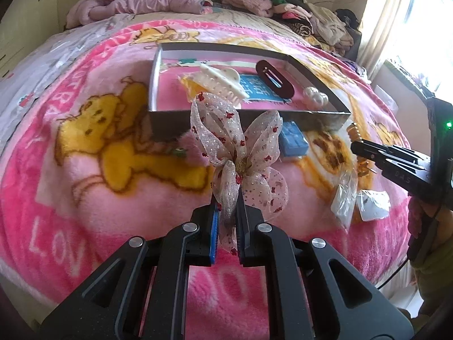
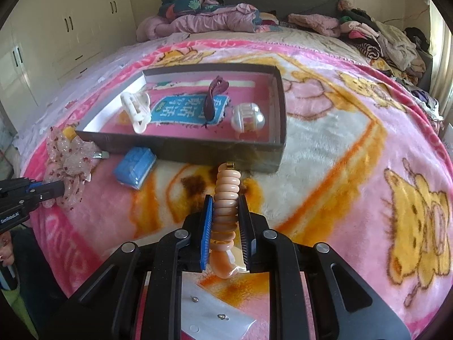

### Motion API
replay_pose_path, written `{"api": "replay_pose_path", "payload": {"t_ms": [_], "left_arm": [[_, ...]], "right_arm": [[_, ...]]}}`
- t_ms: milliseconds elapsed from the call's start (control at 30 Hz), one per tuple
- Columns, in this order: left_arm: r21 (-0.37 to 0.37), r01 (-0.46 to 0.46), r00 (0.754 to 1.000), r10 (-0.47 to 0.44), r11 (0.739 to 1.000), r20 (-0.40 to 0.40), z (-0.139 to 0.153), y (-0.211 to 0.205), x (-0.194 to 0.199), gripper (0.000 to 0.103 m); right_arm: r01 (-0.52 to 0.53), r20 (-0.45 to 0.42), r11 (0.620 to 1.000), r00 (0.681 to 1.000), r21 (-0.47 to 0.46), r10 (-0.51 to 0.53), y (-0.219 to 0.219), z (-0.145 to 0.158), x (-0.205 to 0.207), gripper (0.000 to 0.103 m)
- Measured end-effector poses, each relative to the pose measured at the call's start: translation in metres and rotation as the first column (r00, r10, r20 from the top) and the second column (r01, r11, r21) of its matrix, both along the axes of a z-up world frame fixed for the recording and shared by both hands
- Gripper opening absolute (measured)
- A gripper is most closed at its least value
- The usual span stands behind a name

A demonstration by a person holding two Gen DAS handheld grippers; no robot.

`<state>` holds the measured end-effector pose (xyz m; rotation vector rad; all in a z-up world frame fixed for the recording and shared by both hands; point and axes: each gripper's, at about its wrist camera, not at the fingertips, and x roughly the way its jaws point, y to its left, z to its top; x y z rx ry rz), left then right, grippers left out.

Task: Organize jewelry
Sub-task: 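Carry the bow with the left tool over the box while the right tool carries the spiral tie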

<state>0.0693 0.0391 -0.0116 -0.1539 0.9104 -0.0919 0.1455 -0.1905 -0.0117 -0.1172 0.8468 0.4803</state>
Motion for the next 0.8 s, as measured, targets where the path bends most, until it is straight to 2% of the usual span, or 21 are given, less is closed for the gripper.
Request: {"api": "replay_pose_path", "payload": {"t_ms": [367,800], "left_arm": [[-0.014,-0.034,0.999,0.035,0.999,0.034,0.014,0.015,-0.004,0.005],[-0.020,-0.088,0.994,0.090,0.996,0.063,0.026,0.035,-0.007,0.005]], "right_arm": [[-0.076,0.055,0.997,0.996,0.021,0.075,0.027,0.027,-0.010,0.017],[-0.174,0.060,0.983,0.983,0.055,0.171,0.064,0.042,-0.015,0.017]]}}
